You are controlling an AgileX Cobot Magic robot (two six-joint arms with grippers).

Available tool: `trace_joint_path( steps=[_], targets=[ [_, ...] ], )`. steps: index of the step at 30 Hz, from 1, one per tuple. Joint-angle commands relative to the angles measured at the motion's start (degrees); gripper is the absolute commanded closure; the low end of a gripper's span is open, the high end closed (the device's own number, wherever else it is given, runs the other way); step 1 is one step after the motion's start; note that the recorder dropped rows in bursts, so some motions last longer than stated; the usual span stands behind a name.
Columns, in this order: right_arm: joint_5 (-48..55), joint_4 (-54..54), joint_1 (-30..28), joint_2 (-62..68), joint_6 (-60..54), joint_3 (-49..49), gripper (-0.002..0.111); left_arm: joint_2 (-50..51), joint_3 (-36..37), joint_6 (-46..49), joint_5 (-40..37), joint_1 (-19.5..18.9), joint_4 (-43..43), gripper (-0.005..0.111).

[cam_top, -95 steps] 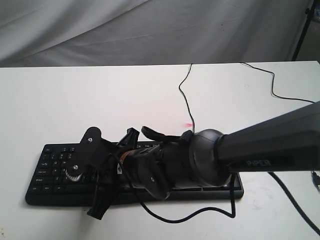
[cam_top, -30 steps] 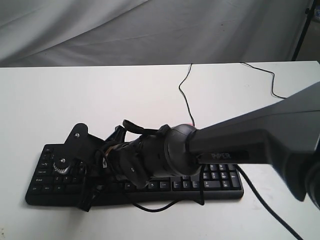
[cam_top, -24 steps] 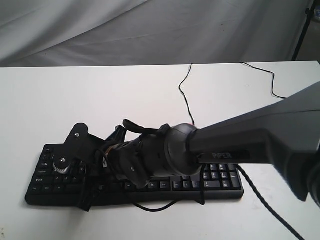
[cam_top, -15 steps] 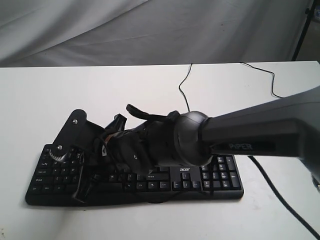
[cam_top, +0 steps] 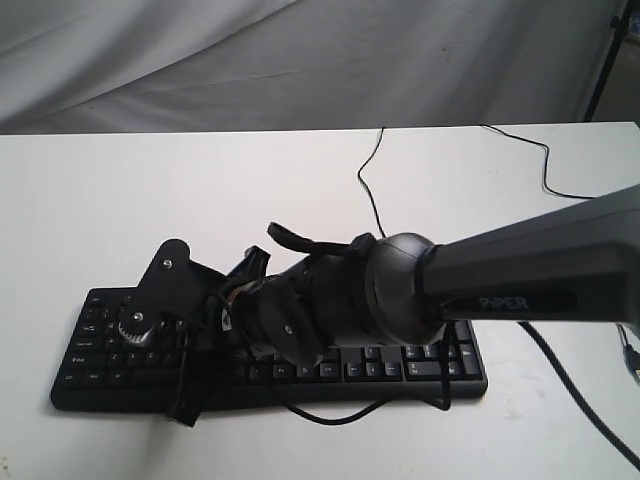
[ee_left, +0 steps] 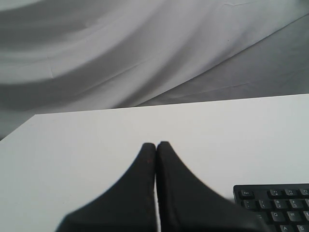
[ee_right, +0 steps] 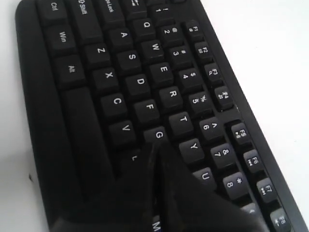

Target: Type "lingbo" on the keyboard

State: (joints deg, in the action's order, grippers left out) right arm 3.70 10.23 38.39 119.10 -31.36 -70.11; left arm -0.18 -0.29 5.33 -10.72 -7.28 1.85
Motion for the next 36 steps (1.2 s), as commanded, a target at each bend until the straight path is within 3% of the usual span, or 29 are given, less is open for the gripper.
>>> trace_joint_path(
  steps=[1,36],
  targets=[
    [-3.4,0.0,1.1,-0.8,0.5,0.4,0.108,0.2,0.3,-0.2,0.2,0.2,0.0,0.106],
    [-3.4,0.4,1.6,3.8,0.6,0.4,0.108,0.2,0.3,-0.2,0.2,0.2,0.0,0.106]
  ],
)
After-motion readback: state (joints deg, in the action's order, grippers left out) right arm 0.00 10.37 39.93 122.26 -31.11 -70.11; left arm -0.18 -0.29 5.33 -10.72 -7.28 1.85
